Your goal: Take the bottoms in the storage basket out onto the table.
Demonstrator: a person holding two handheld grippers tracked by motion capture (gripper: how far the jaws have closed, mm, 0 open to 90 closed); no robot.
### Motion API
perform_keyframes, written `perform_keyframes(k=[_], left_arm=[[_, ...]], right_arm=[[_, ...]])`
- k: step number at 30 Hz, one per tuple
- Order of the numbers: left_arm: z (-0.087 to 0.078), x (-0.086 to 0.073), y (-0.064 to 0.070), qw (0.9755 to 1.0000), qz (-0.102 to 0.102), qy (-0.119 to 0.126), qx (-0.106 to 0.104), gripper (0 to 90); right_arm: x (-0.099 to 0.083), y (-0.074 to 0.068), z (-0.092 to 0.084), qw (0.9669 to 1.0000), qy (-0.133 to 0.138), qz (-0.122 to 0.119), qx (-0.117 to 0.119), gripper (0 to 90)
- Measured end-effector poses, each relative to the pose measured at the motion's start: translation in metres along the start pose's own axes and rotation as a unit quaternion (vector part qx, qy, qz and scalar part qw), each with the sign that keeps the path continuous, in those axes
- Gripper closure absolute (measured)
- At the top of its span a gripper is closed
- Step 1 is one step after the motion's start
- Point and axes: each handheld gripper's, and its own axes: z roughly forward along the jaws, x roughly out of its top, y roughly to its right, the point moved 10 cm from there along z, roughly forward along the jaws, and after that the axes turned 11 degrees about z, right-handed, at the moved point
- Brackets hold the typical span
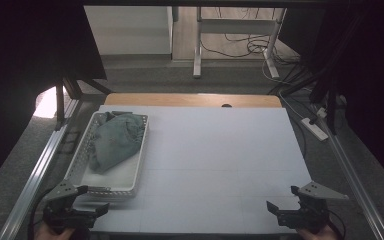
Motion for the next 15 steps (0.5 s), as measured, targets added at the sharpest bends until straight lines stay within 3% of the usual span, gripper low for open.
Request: perform_keyframes(k=[15], left_arm=[[-0.0002,-0.0007,-0.0005,0.9998,-0.01,0.001,-0.015,0.0]], right_arm=[[-0.0046,-0.0066,0.0048,0.9992,-0.025,-0.03,0.003,1.1]])
